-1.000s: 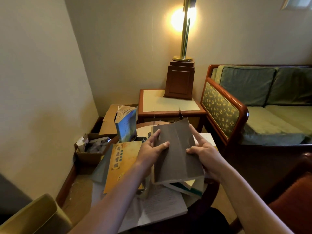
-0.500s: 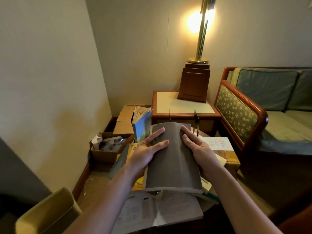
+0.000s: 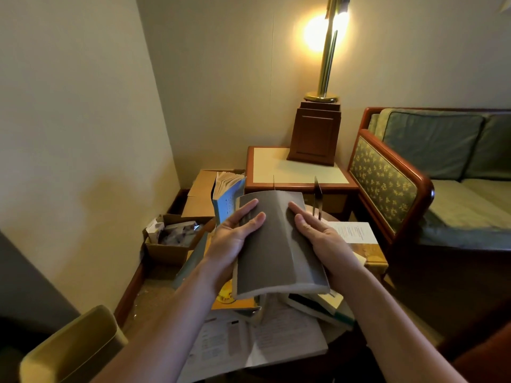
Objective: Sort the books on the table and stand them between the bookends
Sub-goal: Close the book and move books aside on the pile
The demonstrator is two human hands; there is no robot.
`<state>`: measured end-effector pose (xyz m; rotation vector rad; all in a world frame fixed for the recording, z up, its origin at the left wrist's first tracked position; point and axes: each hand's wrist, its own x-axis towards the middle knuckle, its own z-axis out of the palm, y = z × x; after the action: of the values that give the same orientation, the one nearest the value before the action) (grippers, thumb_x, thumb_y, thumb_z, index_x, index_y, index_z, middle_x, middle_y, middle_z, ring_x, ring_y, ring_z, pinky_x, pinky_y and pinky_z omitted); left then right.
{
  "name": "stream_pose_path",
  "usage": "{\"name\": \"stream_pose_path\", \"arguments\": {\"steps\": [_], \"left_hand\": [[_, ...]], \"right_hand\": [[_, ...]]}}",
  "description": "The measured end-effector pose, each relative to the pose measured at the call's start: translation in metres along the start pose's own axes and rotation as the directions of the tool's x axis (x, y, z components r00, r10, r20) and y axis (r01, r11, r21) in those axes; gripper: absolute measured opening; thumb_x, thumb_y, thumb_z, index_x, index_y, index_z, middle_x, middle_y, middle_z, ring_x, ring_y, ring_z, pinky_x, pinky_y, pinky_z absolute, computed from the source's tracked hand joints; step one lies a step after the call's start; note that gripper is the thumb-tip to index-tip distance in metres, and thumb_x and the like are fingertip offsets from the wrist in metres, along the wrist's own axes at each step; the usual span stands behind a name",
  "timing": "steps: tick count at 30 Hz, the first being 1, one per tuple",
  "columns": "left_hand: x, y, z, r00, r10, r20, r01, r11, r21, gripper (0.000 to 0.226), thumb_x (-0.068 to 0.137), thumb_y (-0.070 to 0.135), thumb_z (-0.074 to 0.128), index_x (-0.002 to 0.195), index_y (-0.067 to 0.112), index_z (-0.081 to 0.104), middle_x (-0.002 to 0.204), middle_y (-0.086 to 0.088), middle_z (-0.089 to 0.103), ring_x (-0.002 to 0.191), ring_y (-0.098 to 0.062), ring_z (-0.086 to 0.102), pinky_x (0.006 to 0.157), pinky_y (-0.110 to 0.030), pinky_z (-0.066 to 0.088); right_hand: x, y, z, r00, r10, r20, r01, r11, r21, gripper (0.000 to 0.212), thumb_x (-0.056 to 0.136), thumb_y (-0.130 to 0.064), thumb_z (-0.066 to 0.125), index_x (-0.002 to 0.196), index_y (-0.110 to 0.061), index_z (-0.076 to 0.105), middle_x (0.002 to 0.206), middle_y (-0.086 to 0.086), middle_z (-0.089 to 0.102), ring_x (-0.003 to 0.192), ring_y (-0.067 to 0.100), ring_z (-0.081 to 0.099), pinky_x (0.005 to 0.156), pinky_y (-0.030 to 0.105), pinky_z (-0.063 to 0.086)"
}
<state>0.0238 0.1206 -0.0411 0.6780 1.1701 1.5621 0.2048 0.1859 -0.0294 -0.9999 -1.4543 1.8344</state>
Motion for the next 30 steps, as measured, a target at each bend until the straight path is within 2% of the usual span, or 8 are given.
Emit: {"name": "stream_pose_path", "arguments": {"steps": [5,7,11,13,15,19,23,30], "left_hand": [[-0.007,-0.013,0.012,0.999,-0.003,-0.044,0.008,0.994,0.112,0.04,0.086,0.036,0.074,0.122,0.05,0.062,0.13,0.004,0.05,0.11,-0.023,0.06,0.067,-0.027,0.056],[-0.013,-0.016,0.016,0.999,-0.034,-0.03,0.038,0.992,0.124,0.047,0.082,0.039,0.077,0.124,0.053,0.06,0.124,0.006,0.048,0.106,-0.024,0.061,0.066,-0.029,0.059],[-0.014,-0.019,0.019,0.997,-0.064,0.052,0.07,0.991,-0.117,0.062,0.068,0.035,0.09,0.124,0.046,0.065,0.137,-0.003,0.048,0.117,-0.033,0.06,0.082,-0.045,0.061],[-0.012,-0.02,0.023,0.993,-0.065,0.098,0.084,0.974,-0.209,0.071,0.061,0.038,0.094,0.125,0.046,0.065,0.144,-0.006,0.043,0.124,-0.038,0.055,0.088,-0.052,0.057],[-0.011,-0.017,0.027,0.996,-0.036,0.086,0.052,0.979,-0.197,0.067,0.064,0.038,0.091,0.126,0.046,0.064,0.144,-0.005,0.043,0.124,-0.037,0.055,0.088,-0.051,0.057],[-0.01,-0.016,0.017,1.0,0.003,-0.022,-0.006,0.985,-0.17,0.054,0.075,0.029,0.084,0.123,0.047,0.066,0.142,-0.002,0.049,0.12,-0.035,0.059,0.088,-0.052,0.059],[-0.014,-0.018,0.013,0.999,-0.041,0.004,0.041,0.97,-0.241,0.056,0.076,0.029,0.082,0.127,0.045,0.064,0.141,-0.005,0.051,0.119,-0.036,0.061,0.084,-0.049,0.058],[-0.028,-0.026,0.01,0.996,-0.066,0.06,0.072,0.992,-0.099,0.052,0.08,0.026,0.077,0.126,0.048,0.064,0.138,-0.001,0.051,0.108,-0.029,0.069,0.075,-0.036,0.059]], "right_hand": [[0.0,0.009,-0.003,0.989,-0.069,-0.134,0.072,0.997,0.013,0.03,0.103,-0.035,0.05,0.121,-0.054,0.064,0.117,-0.018,0.046,0.109,0.022,0.06,0.084,0.041,0.06],[-0.001,0.011,-0.006,0.985,-0.077,-0.155,0.083,0.996,0.036,0.03,0.104,-0.034,0.049,0.121,-0.053,0.065,0.12,-0.016,0.047,0.109,0.021,0.06,0.079,0.037,0.061],[-0.008,0.012,-0.003,0.998,-0.009,-0.057,0.022,0.972,0.235,0.031,0.105,-0.031,0.046,0.124,-0.046,0.066,0.124,-0.005,0.049,0.105,0.03,0.064,0.062,0.031,0.059],[-0.01,0.015,0.0,1.0,0.007,-0.019,0.0,0.93,0.367,0.032,0.104,-0.029,0.046,0.129,-0.04,0.063,0.124,0.0,0.049,0.092,0.027,0.069,0.057,0.028,0.058],[-0.01,0.015,0.002,1.0,-0.007,-0.01,0.01,0.914,0.405,0.032,0.103,-0.032,0.048,0.13,-0.041,0.062,0.127,0.002,0.051,0.091,0.024,0.071,0.059,0.029,0.058],[-0.013,0.014,0.0,0.997,-0.002,0.08,-0.03,0.92,0.391,0.032,0.099,-0.029,0.056,0.126,-0.044,0.066,0.138,0.006,0.049,0.115,0.04,0.061,0.077,0.043,0.059],[-0.017,0.022,0.005,0.985,0.011,0.172,-0.094,0.873,0.478,0.036,0.1,-0.022,0.054,0.13,-0.039,0.064,0.14,0.011,0.048,0.114,0.041,0.06,0.071,0.042,0.06],[-0.006,0.0,-0.003,1.0,-0.019,0.024,0.014,0.978,0.209,0.037,0.102,-0.03,0.053,0.132,-0.051,0.058,0.123,-0.01,0.047,0.109,0.029,0.062,0.071,0.036,0.061]]}}
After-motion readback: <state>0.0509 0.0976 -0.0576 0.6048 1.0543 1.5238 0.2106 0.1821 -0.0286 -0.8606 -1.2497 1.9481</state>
